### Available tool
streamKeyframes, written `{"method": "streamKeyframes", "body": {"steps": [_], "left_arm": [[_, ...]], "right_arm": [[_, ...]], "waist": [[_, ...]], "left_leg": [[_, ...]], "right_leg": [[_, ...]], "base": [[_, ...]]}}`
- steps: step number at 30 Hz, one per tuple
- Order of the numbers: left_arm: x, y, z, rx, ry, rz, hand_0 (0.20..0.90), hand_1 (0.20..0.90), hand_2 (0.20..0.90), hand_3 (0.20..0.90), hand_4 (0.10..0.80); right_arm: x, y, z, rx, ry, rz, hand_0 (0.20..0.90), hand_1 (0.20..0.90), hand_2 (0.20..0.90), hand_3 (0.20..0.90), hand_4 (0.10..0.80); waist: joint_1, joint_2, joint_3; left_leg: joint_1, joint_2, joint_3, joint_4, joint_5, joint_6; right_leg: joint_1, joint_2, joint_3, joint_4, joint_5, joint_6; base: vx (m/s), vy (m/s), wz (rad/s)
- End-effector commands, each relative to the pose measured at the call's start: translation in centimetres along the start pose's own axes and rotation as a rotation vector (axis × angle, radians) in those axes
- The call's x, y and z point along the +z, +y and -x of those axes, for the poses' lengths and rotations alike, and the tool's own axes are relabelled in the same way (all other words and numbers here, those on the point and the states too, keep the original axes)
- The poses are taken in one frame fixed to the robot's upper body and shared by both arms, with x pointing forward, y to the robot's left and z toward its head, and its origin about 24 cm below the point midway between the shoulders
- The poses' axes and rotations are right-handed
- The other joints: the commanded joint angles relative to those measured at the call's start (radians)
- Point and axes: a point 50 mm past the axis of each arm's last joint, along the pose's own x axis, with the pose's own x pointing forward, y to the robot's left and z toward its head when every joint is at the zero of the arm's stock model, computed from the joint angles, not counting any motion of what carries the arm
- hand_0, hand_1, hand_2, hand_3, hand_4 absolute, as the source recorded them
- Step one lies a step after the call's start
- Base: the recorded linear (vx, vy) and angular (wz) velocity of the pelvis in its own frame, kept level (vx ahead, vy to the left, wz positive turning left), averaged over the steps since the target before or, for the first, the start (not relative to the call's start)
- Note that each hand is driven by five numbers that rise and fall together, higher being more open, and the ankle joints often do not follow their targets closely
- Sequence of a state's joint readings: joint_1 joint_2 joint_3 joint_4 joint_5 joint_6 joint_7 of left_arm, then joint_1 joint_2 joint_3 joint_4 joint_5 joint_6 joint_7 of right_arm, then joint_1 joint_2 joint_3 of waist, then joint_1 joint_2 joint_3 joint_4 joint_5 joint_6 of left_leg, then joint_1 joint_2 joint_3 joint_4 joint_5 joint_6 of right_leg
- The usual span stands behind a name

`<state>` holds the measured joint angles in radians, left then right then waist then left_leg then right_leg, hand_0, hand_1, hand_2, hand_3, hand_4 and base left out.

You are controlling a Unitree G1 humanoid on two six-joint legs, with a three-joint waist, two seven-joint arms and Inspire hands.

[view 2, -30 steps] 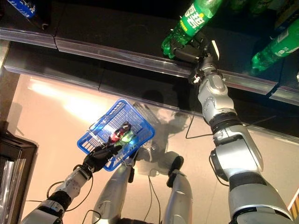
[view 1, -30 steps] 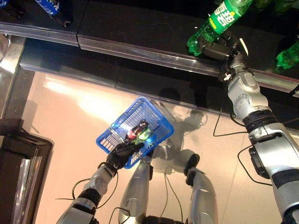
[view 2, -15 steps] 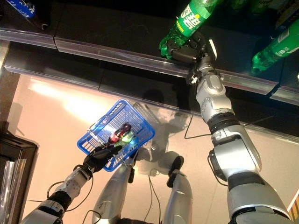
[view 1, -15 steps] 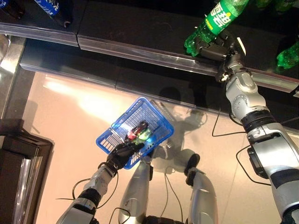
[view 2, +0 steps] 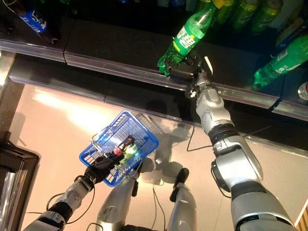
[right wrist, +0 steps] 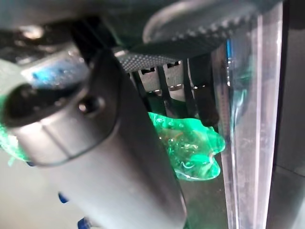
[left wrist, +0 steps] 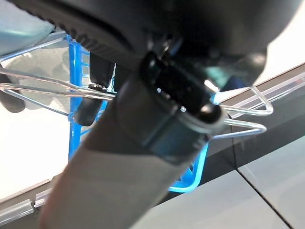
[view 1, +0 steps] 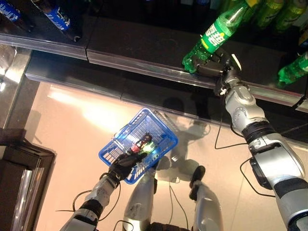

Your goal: Pick up the drink and place into the basket.

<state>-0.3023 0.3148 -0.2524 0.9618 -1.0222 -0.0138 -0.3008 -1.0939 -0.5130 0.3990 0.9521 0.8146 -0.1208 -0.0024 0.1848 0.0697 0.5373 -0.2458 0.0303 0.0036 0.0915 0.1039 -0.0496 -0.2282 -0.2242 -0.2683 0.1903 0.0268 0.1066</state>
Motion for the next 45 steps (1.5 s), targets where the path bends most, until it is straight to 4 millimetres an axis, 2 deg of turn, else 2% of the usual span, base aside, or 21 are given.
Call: {"method": "streamKeyframes", "body": {"steps": [1,10,20,31,45], "left_arm": [[-1.7,2.0,2.6,-0.046,0.011,-0.052,0.300,0.300,0.300,0.200,0.100],[-1.7,2.7,3.2,-0.036,-0.001,-0.028,0.300,0.300,0.300,0.200,0.100],[-2.0,2.4,3.7,-0.077,-0.013,0.000,0.300,0.300,0.300,0.200,0.100],[-1.0,1.2,3.7,-0.171,-0.070,0.037,0.300,0.300,0.300,0.200,0.100],[1.8,-2.1,3.4,-0.323,-0.187,0.064,0.300,0.300,0.300,0.200,0.100]], "right_arm": [[9.0,2.5,-0.1,0.175,-0.372,-0.013,0.300,0.300,0.300,0.200,0.100],[5.6,1.4,0.7,0.154,-0.285,-0.049,0.300,0.300,0.300,0.200,0.100],[2.4,1.4,1.5,0.139,-0.199,-0.085,0.300,0.300,0.300,0.200,0.100],[0.0,1.8,2.4,0.142,-0.146,-0.110,0.300,0.300,0.300,0.200,0.100],[-2.3,3.6,3.3,0.181,-0.100,-0.142,0.300,0.300,0.300,0.200,0.100]], "waist": [[0.027,0.018,-0.127],[0.042,-0.014,-0.250],[0.067,-0.046,-0.355],[0.097,-0.066,-0.405],[0.135,-0.079,-0.431]], "left_leg": [[0.057,-0.036,0.010,0.003,-0.069,-0.009],[0.181,-0.020,0.013,-0.098,-0.052,-0.019],[0.273,-0.007,0.014,-0.147,-0.047,-0.026],[0.314,-0.012,-0.015,-0.175,-0.042,-0.029],[0.318,-0.020,-0.051,-0.179,-0.041,-0.026]], "right_leg": [[0.056,-0.006,-0.029,-0.051,0.003,0.021],[0.204,-0.004,-0.069,-0.150,0.026,0.034],[0.319,0.016,-0.111,-0.216,0.036,0.034],[0.390,0.046,-0.154,-0.263,0.038,0.025],[0.415,0.052,-0.197,-0.277,0.037,0.026]], "base": [[0.061,-0.008,0.06],[0.092,-0.029,0.12],[0.082,-0.025,0.09],[0.010,-0.025,0.03],[-0.013,-0.007,0.10]]}}
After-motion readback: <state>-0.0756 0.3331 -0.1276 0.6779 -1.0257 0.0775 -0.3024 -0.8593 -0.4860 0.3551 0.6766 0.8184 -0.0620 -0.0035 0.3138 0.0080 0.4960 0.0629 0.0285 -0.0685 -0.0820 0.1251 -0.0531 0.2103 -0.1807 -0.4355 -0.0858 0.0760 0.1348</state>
